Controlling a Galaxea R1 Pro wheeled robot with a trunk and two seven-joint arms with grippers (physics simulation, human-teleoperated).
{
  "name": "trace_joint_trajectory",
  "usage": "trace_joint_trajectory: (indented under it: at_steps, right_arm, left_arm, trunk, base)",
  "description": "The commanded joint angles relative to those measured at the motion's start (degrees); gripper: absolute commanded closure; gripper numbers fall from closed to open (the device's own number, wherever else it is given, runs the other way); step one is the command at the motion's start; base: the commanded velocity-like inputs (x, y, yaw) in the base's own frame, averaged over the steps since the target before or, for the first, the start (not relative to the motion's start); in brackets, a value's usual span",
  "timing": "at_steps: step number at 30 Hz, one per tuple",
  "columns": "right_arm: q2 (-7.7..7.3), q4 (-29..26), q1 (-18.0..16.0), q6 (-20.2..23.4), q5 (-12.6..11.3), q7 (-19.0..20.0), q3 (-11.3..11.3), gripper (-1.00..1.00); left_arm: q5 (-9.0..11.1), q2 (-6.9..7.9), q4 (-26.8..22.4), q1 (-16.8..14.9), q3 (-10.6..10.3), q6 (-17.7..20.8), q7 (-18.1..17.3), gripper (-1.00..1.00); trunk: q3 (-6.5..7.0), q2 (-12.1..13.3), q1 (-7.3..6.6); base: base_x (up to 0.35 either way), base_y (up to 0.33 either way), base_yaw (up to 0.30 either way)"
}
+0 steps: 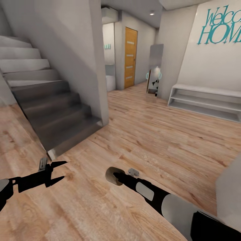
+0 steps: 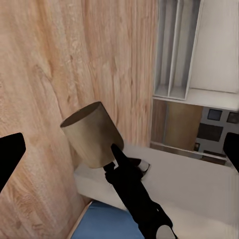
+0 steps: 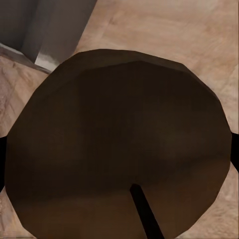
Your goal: Place each of the two pumpkins and all three candles from the living room inside a cabinet in the living room (use any cabinet), then make sure every cabinet is closed, and position the cauldron so it is next to a table in the living room.
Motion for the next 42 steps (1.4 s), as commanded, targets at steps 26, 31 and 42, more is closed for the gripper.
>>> trace_joint_trajectory:
  at_steps: [26, 31, 42]
  right_arm:
    - [0.01, 0.1, -0.1, 0.0, -0.7, 0.3, 0.4, 1.00]
    - [0.01, 0.1, -0.1, -0.1, -0.7, 0.3, 0.4, 1.00]
    - [0.06, 0.1, -0.1, -1.6, -0.7, 0.3, 1.6, 1.00]
  left_arm:
    - [0.4, 0.05, 0.8, 0.0, -0.2, 0.1, 0.3, -1.00]
    - [0.5, 0.06, 0.9, 0.0, -0.2, 0.1, 0.3, -1.00]
    - [0.5, 0.09, 0.9, 0.0, -0.2, 0.1, 0.3, -1.00]
  trunk:
    - [5.78, 10.4, -5.72]
    - [6.90, 12.4, -6.82]
    - [9.37, 16.8, -9.24]
  base:
    - [0.000, 0.000, 0.229]
    - [0.000, 0.000, 0.230]
    - [0.000, 0.000, 0.230]
